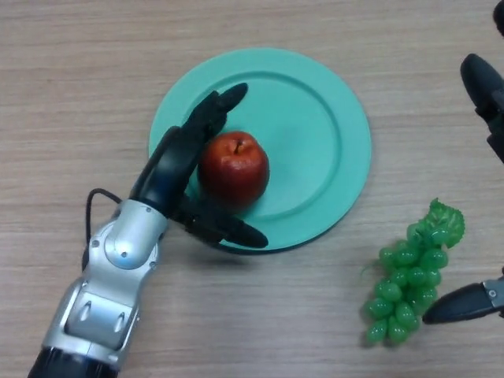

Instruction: Pick up the red apple and place it on the plate

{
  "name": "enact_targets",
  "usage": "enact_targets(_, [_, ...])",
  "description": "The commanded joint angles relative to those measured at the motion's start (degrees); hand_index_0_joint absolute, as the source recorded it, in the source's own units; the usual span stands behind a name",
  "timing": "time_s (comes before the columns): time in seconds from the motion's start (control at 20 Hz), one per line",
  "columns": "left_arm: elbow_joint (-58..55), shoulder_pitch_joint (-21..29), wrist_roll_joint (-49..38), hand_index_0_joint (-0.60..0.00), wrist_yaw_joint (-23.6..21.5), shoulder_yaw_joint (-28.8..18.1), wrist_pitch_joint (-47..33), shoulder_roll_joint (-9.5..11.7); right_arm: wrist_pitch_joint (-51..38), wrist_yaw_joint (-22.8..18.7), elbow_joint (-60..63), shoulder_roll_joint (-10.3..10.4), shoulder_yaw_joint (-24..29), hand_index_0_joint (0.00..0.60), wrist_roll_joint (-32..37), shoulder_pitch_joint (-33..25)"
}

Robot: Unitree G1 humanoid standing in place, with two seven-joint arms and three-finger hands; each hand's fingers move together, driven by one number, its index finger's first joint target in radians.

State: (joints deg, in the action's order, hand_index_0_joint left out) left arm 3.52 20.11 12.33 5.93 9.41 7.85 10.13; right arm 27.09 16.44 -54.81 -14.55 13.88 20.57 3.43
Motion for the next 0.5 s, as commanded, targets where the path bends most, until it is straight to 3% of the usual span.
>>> enact_targets(0.05, [-10.89, 0.64, -3.02, 0.0, 0.18, -4.9, -0.09, 0.76, -5.56, 1.49, -2.53, -1.38, 0.81, 0.0, -0.68, -1.04])
enact_targets(0.15, [-21.0, -1.73, -8.72, 0.0, 2.47, -8.35, 8.82, 0.76, -4.22, 1.68, -2.13, -1.95, -0.57, 0.0, -2.27, -2.98])
enact_targets(0.25, [-29.47, -3.78, -14.31, 0.0, 2.01, -11.92, 17.03, 2.6, -1.27, 1.84, -2.08, -2.72, -0.78, 0.0, -2.4, -4.8])
enact_targets(0.4, [-39.96, -7.31, -24.52, 0.0, 0.48, -19.0, 22.89, 5.65, 1.38, 0.2, -1.36, -3.38, -0.28, 0.0, -0.81, -8.11])
enact_targets(0.5, [-44.33, -9.64, -30.48, 0.0, -0.17, -23.13, 22.4, 7.53, 1.27, -1.92, -0.05, -3.76, -0.3, 0.0, 1.1, -9.84])
